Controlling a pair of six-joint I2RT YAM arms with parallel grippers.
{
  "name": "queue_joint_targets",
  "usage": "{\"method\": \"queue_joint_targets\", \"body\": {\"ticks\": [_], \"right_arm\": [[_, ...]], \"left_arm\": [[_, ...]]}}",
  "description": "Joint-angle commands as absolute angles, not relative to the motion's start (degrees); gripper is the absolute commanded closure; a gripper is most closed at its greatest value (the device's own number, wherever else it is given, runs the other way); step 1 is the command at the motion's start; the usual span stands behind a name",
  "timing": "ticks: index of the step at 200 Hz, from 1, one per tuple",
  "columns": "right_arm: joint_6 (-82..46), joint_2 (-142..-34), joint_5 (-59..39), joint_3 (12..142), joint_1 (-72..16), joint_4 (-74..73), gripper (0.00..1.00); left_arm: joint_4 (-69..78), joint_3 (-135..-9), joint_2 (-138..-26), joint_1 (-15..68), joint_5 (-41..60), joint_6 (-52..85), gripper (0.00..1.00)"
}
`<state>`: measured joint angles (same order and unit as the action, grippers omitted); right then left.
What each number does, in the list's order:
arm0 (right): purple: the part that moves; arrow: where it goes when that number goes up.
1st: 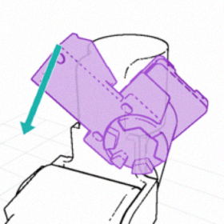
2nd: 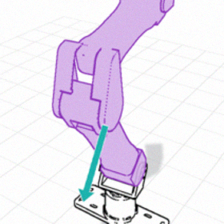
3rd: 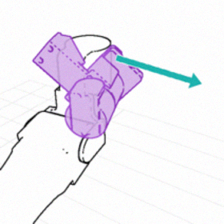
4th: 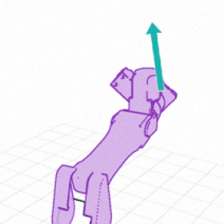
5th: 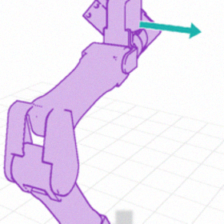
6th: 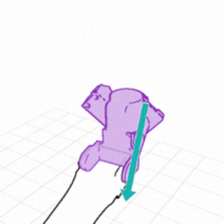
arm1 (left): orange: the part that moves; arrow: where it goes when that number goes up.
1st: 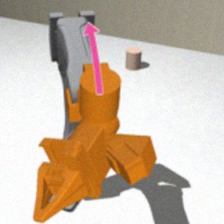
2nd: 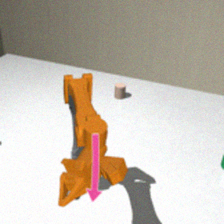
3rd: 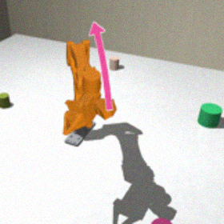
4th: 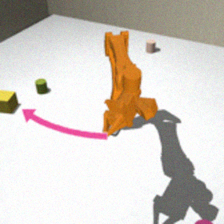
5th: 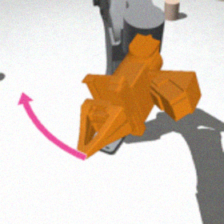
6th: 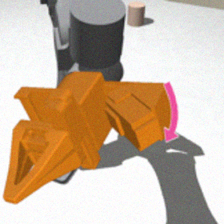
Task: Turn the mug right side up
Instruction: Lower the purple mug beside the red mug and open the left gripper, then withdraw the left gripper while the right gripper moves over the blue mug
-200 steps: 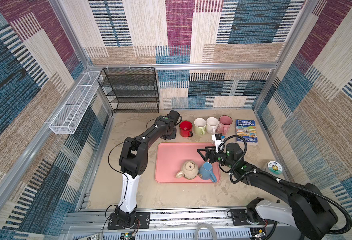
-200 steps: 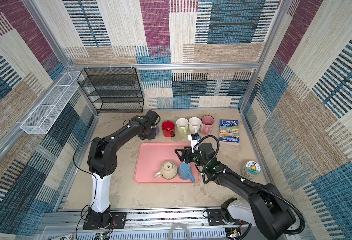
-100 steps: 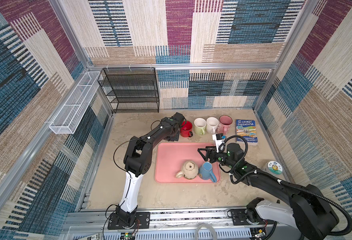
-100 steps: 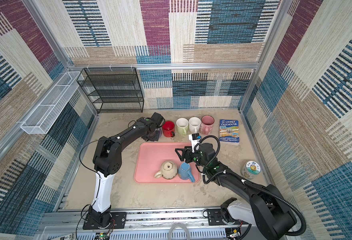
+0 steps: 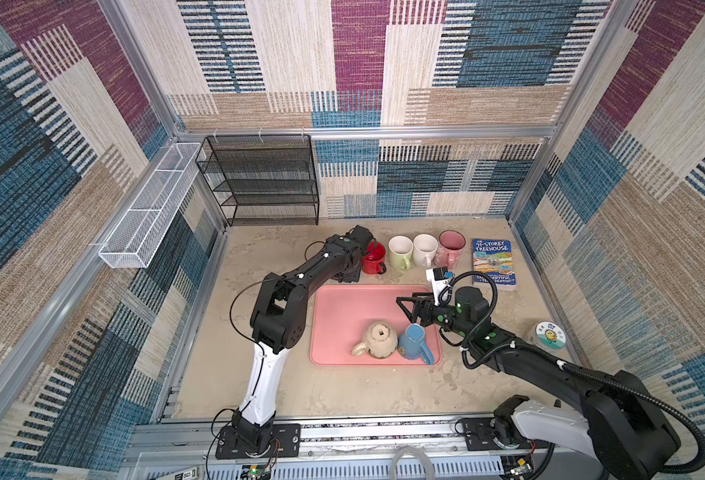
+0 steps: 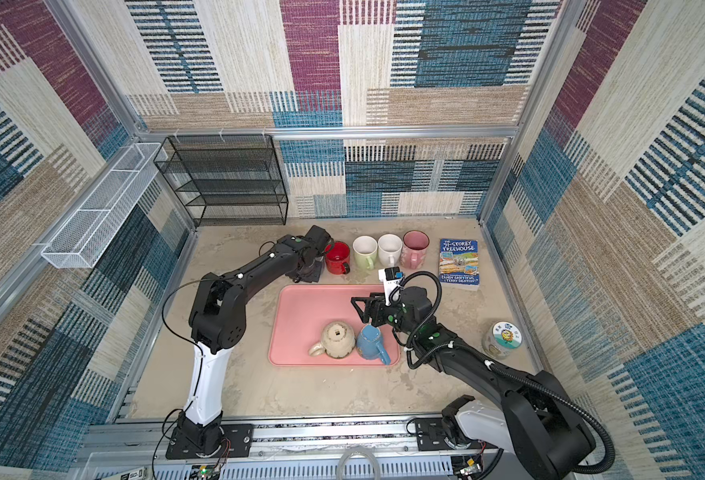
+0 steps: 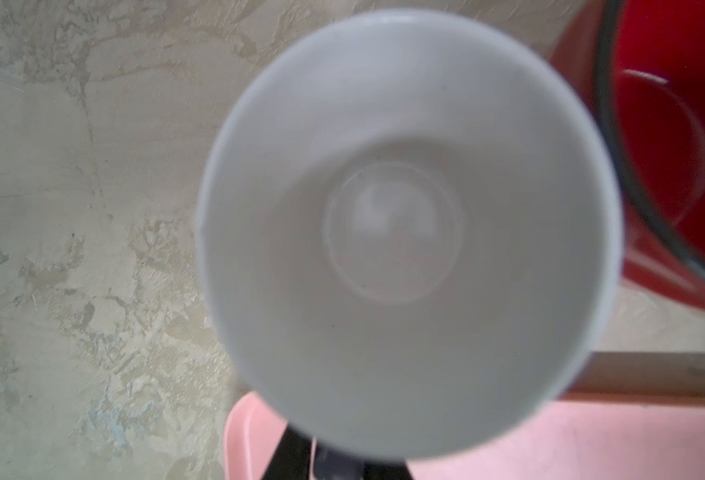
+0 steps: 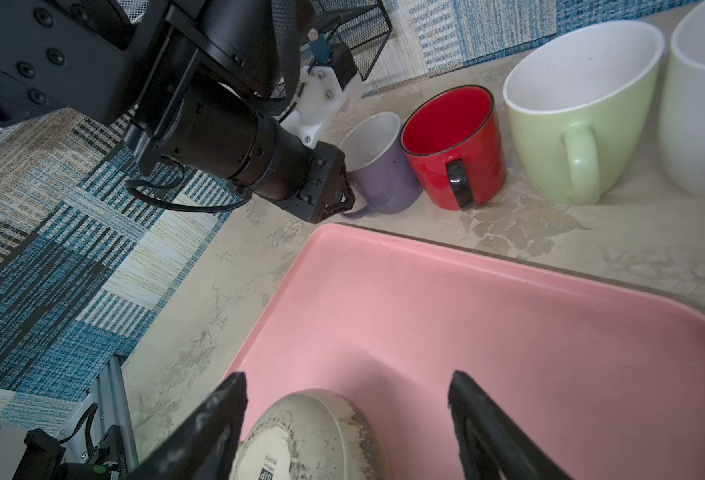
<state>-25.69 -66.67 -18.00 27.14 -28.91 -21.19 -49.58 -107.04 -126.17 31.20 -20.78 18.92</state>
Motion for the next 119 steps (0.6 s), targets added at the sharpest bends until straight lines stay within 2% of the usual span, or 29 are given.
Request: {"method": "queue_joint_targets", "body": {"ticks": [1,81,102,119], "right_arm": [[-25.7,-66.4,-17.9,27.1,-29.0,-22.6,0.21],[-25.4,-65.9,-18.8,27.7,-28.9,-21.7,0.21],[-24.5,-65.4,-19.3,29.3,-28.9,-18.9,0.21],[-23.5,-64.3,-19.8,30.7,-28.9,-16.9,0.21]], "left_arm": [[-49.6,-107.3,-126.3,31.4,-20.8,18.8,0.72],[-50.0,-105.6,-123.7,31.4,-20.2,19.3,0.62],[-50.1,-103.9,-120.3,31.4,-18.8,19.6,0.49],[-50.1,-102.1,-116.6,31.4,-17.9,19.6,0.46]]}}
